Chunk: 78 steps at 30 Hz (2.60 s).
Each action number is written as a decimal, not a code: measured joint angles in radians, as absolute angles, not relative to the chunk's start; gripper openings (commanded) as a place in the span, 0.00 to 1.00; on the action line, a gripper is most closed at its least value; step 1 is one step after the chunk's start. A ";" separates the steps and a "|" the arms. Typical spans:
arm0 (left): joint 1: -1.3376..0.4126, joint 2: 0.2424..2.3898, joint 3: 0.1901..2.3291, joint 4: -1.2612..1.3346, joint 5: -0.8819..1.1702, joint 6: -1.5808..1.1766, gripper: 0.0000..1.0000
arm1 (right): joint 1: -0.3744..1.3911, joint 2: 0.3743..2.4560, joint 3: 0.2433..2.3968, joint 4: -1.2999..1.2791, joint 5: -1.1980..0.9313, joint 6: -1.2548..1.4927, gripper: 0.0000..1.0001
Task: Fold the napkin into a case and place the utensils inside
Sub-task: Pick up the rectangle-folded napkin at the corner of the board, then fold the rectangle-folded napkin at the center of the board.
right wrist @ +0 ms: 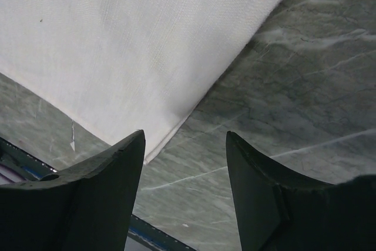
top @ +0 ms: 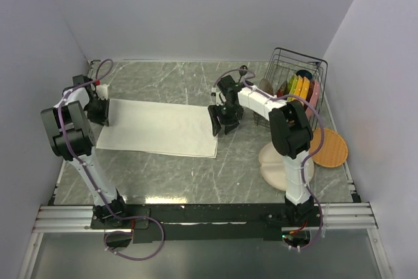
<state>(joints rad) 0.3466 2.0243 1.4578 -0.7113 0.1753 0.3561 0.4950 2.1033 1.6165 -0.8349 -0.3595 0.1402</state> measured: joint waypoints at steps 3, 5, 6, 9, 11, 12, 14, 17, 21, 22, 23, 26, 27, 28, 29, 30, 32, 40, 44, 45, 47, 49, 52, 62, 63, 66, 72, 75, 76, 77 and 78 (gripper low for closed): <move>0.342 2.024 1.457 -0.705 0.178 0.348 0.01 | 0.495 2.122 1.617 -0.834 -0.357 0.140 0.61; 0.338 2.024 1.459 -0.708 0.180 0.346 0.01 | 0.495 2.141 1.620 -0.842 -0.362 0.141 0.61; 0.338 2.024 1.461 -0.712 0.184 0.345 0.01 | 0.495 2.141 1.623 -0.846 -0.361 0.141 0.60; 0.332 2.024 1.466 -0.731 0.225 0.334 0.01 | 0.495 2.144 1.627 -0.852 -0.359 0.139 0.58; 0.319 2.016 1.466 -0.749 0.249 0.326 0.01 | 0.493 2.147 1.631 -0.855 -0.358 0.140 0.57; 0.308 2.009 1.466 -0.760 0.262 0.322 0.01 | 0.493 2.147 1.631 -0.855 -0.358 0.140 0.57; 0.282 1.981 1.466 -0.779 0.281 0.317 0.01 | 0.492 2.148 1.631 -0.855 -0.359 0.141 0.56; 0.220 1.908 1.466 -0.799 0.309 0.304 0.01 | 0.490 2.148 1.631 -0.855 -0.360 0.141 0.56; 0.117 1.818 1.467 -0.804 0.334 0.280 0.01 | 0.488 2.148 1.631 -0.855 -0.361 0.141 0.56; 0.097 1.809 1.469 -0.807 0.340 0.273 0.01 | 0.488 2.148 1.631 -0.855 -0.362 0.141 0.56; 0.080 1.806 1.472 -0.810 0.345 0.266 0.01 | 0.488 2.148 1.631 -0.855 -0.363 0.141 0.56; 0.040 1.806 1.473 -0.822 0.362 0.247 0.01 | 0.488 2.148 1.631 -0.855 -0.363 0.141 0.56; 0.024 1.807 1.473 -0.828 0.369 0.240 0.01 | 0.488 2.148 1.631 -0.855 -0.363 0.141 0.56; 0.011 1.807 1.473 -0.833 0.374 0.235 0.01 | 0.488 2.148 1.631 -0.855 -0.363 0.141 0.56; -0.006 1.807 1.473 -0.834 0.384 0.225 0.01 | 0.488 2.148 1.631 -0.855 -0.363 0.141 0.56; -0.030 1.807 1.472 -0.835 0.396 0.217 0.01 | 0.488 2.148 1.630 -0.855 -0.363 0.141 0.56; -0.083 1.807 1.465 -0.834 0.426 0.194 0.01 | 0.488 2.148 1.630 -0.855 -0.363 0.141 0.55; -0.246 1.869 1.447 -0.784 0.646 0.047 0.01 | 0.486 2.148 1.621 -0.849 -0.380 0.157 0.56; -0.268 1.942 1.432 -0.719 0.769 -0.064 0.01 | 0.479 2.144 1.613 -0.846 -0.409 0.172 0.56; -0.272 1.956 1.427 -0.701 0.793 -0.088 0.01 | 0.477 2.142 1.608 -0.844 -0.414 0.175 0.56; -0.279 1.975 1.415 -0.659 0.837 -0.143 0.01 | 0.471 2.133 1.593 -0.839 -0.421 0.181 0.56; -0.289 1.980 1.400 -0.624 0.868 -0.188 0.01 | 0.465 2.117 1.565 -0.831 -0.424 0.190 0.52; -0.310 1.980 1.383 -0.569 0.915 -0.264 0.01 | 0.458 2.102 1.539 -0.829 -0.427 0.198 0.50; -0.331 2.008 1.374 -0.430 1.029 -0.432 0.01 | 0.455 2.054 1.526 -0.822 -0.439 0.212 0.47; -0.331 2.018 1.374 -0.416 1.032 -0.448 0.01 | 0.455 2.047 1.526 -0.823 -0.439 0.212 0.47; -0.331 2.045 1.374 -0.361 1.036 -0.504 0.01 | 0.455 2.033 1.526 -0.822 -0.439 0.212 0.47; -0.331 2.072 1.362 -0.233 1.055 -0.617 0.20 | 0.448 2.029 1.526 -0.810 -0.450 0.213 0.49; -0.332 2.078 1.350 -0.171 1.063 -0.664 0.41 | 0.438 2.029 1.537 -0.804 -0.457 0.216 0.53; -0.331 2.078 1.346 -0.158 1.076 -0.677 0.49 | 0.435 2.029 1.543 -0.802 -0.459 0.216 0.53; -0.328 2.078 1.345 -0.156 1.084 -0.676 0.53 | 0.431 2.029 1.554 -0.803 -0.461 0.216 0.53; -0.323 2.078 1.343 -0.156 1.093 -0.669 0.56 | 0.428 2.029 1.567 -0.801 -0.462 0.215 0.54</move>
<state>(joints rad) -0.3225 2.0781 1.3434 -0.1558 1.0927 -0.6693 0.4282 2.0293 1.5673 -0.8009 -0.4618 0.2150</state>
